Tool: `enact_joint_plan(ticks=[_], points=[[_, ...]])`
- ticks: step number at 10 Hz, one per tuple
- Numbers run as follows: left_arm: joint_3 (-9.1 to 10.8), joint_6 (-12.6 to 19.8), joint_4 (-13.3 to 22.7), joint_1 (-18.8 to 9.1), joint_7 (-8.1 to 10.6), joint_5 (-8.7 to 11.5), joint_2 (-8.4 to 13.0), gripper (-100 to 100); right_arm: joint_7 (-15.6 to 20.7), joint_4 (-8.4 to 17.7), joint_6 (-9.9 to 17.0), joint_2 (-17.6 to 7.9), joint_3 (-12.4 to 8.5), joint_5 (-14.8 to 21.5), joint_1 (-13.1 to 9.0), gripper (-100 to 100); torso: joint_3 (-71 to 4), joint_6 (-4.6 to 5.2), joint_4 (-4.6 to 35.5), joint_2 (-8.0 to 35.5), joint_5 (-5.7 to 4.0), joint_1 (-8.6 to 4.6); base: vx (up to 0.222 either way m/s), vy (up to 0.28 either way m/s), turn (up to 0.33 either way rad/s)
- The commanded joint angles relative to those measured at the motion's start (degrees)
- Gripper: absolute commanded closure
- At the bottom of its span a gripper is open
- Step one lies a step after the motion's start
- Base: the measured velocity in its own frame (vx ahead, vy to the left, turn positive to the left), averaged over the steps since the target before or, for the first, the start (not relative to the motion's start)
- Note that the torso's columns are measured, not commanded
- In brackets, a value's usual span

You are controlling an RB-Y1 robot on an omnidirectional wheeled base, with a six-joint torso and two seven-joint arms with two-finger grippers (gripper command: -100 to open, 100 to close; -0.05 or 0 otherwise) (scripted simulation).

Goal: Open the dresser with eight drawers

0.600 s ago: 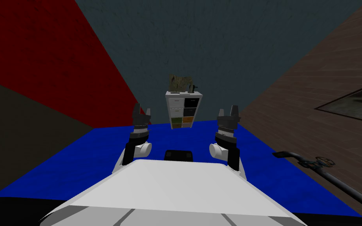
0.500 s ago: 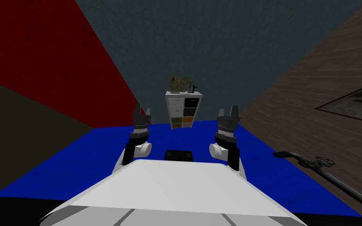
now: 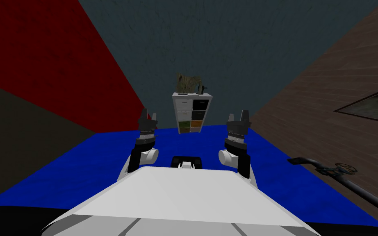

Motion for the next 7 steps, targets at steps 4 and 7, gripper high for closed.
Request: enact_joint_plan(ticks=[4, 7], points=[[0.07, -0.39, 1.16, -0.13, -0.02, -0.01, 1.98, -100, 0.00, 0.00, 0.00, 0.00, 0.00, 0.00, 0.00, 0, -33.83, 0.00, 16.92, 16.93, 0.00, 0.00, 0.013, -0.003, -0.001], [0.31, -1.65, 4.98, -0.57, -0.08, -0.04, 4.68, -100, 0.00, 0.02, 0.00, 0.01, 0.00, 0.00, 0.03, 0, -39.34, 0.00, 19.44, 19.22, -0.03, -0.11, 0.134, -0.056, -0.005]])
